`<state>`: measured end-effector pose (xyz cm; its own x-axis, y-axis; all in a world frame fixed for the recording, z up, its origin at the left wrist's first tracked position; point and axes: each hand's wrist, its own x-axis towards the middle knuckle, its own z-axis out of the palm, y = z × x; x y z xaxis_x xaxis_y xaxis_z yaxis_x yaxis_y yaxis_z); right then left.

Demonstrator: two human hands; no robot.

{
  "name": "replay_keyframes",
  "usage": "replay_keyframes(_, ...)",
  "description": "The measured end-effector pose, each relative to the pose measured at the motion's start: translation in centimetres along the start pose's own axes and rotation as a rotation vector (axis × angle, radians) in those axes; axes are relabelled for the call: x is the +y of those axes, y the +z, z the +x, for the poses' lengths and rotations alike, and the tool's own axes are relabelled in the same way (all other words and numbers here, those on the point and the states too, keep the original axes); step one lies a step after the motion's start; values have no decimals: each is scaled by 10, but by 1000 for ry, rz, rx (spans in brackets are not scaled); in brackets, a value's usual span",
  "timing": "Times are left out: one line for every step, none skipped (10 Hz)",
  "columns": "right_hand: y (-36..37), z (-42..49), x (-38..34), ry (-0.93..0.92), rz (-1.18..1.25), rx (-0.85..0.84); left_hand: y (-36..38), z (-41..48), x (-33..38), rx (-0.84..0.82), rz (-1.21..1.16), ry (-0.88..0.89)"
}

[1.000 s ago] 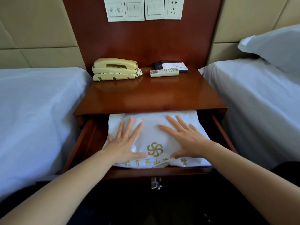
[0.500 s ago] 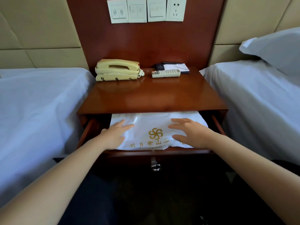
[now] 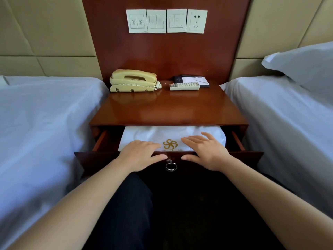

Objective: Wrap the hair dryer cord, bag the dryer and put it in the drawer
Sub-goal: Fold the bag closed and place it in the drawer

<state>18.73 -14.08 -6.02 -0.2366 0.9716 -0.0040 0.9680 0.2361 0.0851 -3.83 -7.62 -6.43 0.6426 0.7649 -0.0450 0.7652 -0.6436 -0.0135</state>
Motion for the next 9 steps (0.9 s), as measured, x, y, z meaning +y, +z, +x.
replay_keyframes(2, 16, 7, 25, -3, 62, 2, 17, -6, 164, 138, 50)
replay_keyframes(10, 32, 18, -22, -72, 242, 9, 31, -16, 341, 216, 53)
replay_keyframes(10, 47, 29, 27, -71, 327, 7, 47, -23, 345, 237, 21)
replay_keyframes(7, 65, 39, 151, -25, 241, 5, 68, -30, 308, 251, -25)
replay_keyframes(9, 80, 41, 222, -15, 235, 8, 82, -33, 316, 240, -65)
replay_keyframes(9, 90, 46, 209, -26, 319, 10, 91, -34, 391, 213, -47)
replay_keyframes(0, 90, 47, 164, -27, 353, 5, 92, -37, 409, 171, -15)
replay_keyframes(-12, 95, 55, 69, 46, 269, -8, 97, -40, 425, 14, 29)
replay_keyframes(-25, 116, 72, 113, 87, 383, -32, 119, -53, 349, -210, -2)
